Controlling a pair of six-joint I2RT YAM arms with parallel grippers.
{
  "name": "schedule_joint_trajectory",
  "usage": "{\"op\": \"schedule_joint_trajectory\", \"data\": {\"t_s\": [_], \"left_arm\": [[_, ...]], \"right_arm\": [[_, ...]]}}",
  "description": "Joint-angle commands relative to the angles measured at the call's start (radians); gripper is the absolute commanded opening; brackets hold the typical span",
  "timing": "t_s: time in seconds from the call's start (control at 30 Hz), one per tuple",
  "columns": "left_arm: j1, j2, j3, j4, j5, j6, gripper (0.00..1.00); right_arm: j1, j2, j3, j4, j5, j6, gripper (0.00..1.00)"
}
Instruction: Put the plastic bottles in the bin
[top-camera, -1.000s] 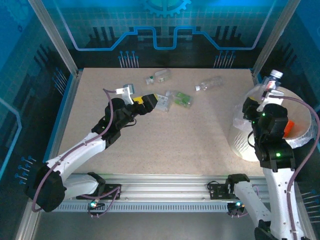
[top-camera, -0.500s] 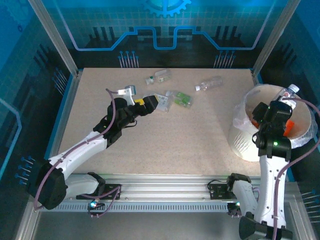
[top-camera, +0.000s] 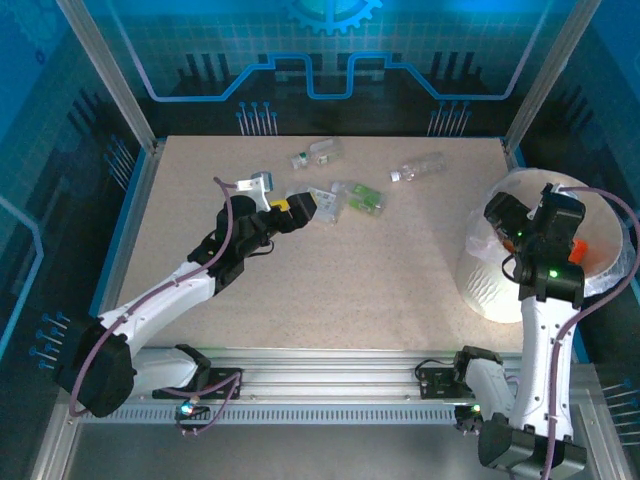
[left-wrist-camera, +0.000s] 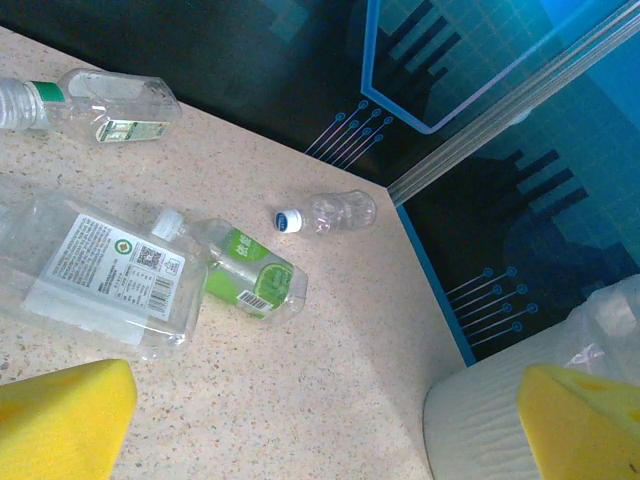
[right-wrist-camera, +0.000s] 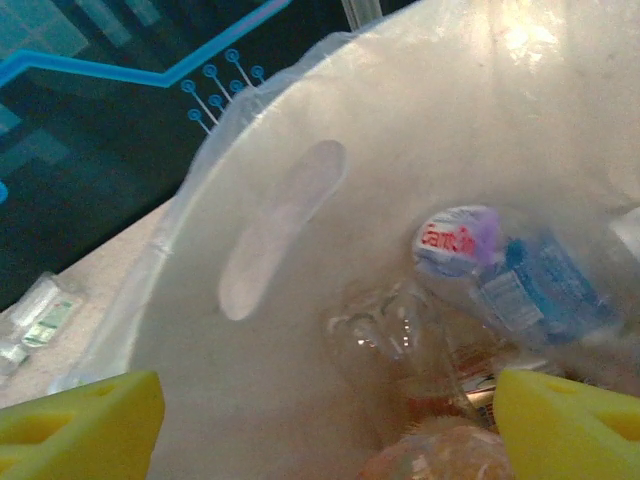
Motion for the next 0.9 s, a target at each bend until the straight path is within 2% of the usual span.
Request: {"op": "schedule_joint_trajectory", "data": {"t_s": [0.0,0.17,0.37,0.5,0.67,0.87], "left_arm": [[0.007,0.004,0.015,-0.012,-0.002,-0.021,0.99],[0.011,0.007,0.014,-0.027,-0.013,-0.022,0.99],[0.019,0.016,0.011,-0.028,-0.022,-0.045,0.99],[0.026,0.024,0.01,-0.026,-0.02,-0.062,0.99],[0.033,0.032,0.006,-0.013,-0.018,-0.077,0.99],[0.042,0.035,-0.001,-0.007,-0.004,-0.098,0.99]], "right_arm": [[-0.013,-0.025,0.036,0.006,-0.042,-0.001,0.88],[-0.013,-0.05,0.04,0.003,-0.069,-0.007,0.9],[0.0,-0.09,0.029,0.079,-0.209,-0.035,0.93],[0.054,-0.105,0.024,0.127,-0.276,-0.057,0.96],[0.209,-0.091,0.013,0.21,-0.308,-0.074,1.0],[0.502,0.036,0.064,0.239,-0.175,-0.185,1.0]]}}
